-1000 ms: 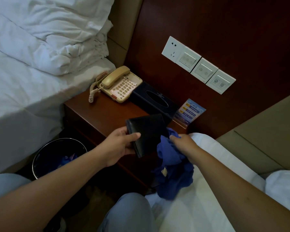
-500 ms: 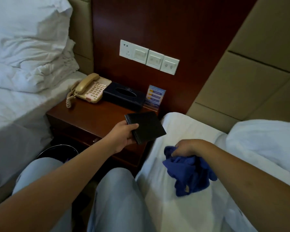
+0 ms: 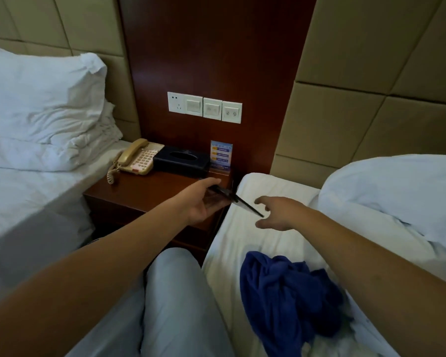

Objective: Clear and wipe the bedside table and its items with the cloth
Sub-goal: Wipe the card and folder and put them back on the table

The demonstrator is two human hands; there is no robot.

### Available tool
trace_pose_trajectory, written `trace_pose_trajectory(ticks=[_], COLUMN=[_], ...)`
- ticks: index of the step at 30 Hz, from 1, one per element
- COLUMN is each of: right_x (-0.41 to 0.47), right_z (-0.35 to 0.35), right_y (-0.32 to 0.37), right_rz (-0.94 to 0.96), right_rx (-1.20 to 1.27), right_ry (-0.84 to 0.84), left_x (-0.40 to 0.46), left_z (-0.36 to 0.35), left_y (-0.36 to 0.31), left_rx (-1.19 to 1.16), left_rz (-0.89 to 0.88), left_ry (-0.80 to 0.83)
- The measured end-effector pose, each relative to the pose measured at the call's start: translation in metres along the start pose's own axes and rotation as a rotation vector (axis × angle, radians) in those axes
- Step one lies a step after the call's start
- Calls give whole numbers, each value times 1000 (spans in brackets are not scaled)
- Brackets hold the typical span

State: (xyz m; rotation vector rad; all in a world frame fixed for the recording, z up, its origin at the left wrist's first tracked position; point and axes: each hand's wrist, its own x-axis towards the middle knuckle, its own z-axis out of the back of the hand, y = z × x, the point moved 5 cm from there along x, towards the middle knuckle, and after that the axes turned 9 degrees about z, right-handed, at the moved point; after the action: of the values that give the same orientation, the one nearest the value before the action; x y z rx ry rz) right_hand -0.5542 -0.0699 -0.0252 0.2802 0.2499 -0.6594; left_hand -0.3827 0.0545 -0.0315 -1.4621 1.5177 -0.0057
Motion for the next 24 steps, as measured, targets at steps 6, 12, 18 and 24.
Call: trace_pose_trajectory(ticks=[6,12,18,24], right_x=[5,24,54,90], right_z=[8,2,-16,-44], right_y=[8,8,20,25], right_rz=[113,148,48,-150], right_rx=[-79,228,924,1214], right_ry=[-208,-253,-146,-49], left_x=[-1,25,58,85], left_z=[-2,20,56,83], left_y=[-7,-10,-8,-5], left_rx=[-139,167,602,582], left_rz=[119,14,-41,24], left_ry=[60,-73,-307,-233])
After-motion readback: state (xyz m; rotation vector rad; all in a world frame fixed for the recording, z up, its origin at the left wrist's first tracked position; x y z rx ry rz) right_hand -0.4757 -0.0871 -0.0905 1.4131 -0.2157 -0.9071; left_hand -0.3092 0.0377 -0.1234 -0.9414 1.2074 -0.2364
